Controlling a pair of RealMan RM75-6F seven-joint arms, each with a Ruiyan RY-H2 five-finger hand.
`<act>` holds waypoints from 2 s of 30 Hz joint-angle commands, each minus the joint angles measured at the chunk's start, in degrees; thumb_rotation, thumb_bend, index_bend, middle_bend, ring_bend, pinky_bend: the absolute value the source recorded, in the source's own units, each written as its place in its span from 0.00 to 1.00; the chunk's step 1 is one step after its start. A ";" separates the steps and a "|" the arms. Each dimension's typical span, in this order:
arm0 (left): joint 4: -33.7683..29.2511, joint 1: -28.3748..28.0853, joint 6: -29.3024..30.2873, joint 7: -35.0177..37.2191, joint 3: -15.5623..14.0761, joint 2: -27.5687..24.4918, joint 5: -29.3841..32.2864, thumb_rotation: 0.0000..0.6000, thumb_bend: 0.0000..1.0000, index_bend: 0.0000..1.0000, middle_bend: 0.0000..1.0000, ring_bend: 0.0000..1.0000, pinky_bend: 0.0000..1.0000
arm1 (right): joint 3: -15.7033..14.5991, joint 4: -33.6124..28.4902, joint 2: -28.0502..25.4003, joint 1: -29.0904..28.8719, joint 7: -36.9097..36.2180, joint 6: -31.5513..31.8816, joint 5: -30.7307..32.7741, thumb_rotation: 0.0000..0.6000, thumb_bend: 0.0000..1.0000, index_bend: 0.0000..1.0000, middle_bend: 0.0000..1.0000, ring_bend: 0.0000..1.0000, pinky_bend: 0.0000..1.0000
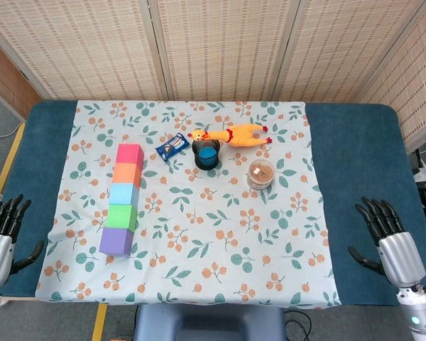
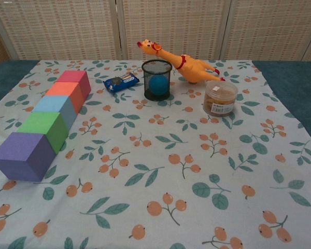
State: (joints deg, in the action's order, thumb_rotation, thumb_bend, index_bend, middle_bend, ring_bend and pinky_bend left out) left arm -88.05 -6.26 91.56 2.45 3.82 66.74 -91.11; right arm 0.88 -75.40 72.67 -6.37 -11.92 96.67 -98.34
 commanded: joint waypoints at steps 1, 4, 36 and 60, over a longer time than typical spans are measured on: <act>0.03 -0.15 -0.34 0.07 -0.10 0.08 0.00 1.00 0.35 0.00 0.00 0.00 0.03 | 0.01 0.05 -0.01 -0.04 -0.10 -0.25 0.12 1.00 0.15 0.00 0.00 0.00 0.00; -0.03 -0.41 -0.93 0.04 -0.59 0.35 -0.58 1.00 0.35 0.00 0.00 0.00 0.03 | -0.04 0.05 -0.04 -0.03 -0.14 -0.29 0.05 1.00 0.15 0.00 0.00 0.00 0.00; -9.81 -19.32 -32.13 -1.86 -7.88 8.38 -7.80 1.00 0.36 0.00 0.14 0.10 0.19 | -0.55 -1.42 -1.31 0.37 -0.52 0.47 -1.35 1.00 0.15 0.00 0.00 0.00 0.00; -10.17 -14.20 -28.07 -19.96 -9.34 7.34 3.05 1.00 0.36 0.00 0.14 0.18 0.24 | -0.46 -1.73 -1.43 0.48 -0.83 0.83 -1.62 1.00 0.15 0.00 0.00 0.00 0.00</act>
State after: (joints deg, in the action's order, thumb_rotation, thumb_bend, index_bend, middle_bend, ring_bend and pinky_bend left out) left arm -97.74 -21.65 62.09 -16.23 -5.54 74.63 -89.26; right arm 0.43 -77.14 71.23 -5.87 -12.73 97.54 -99.98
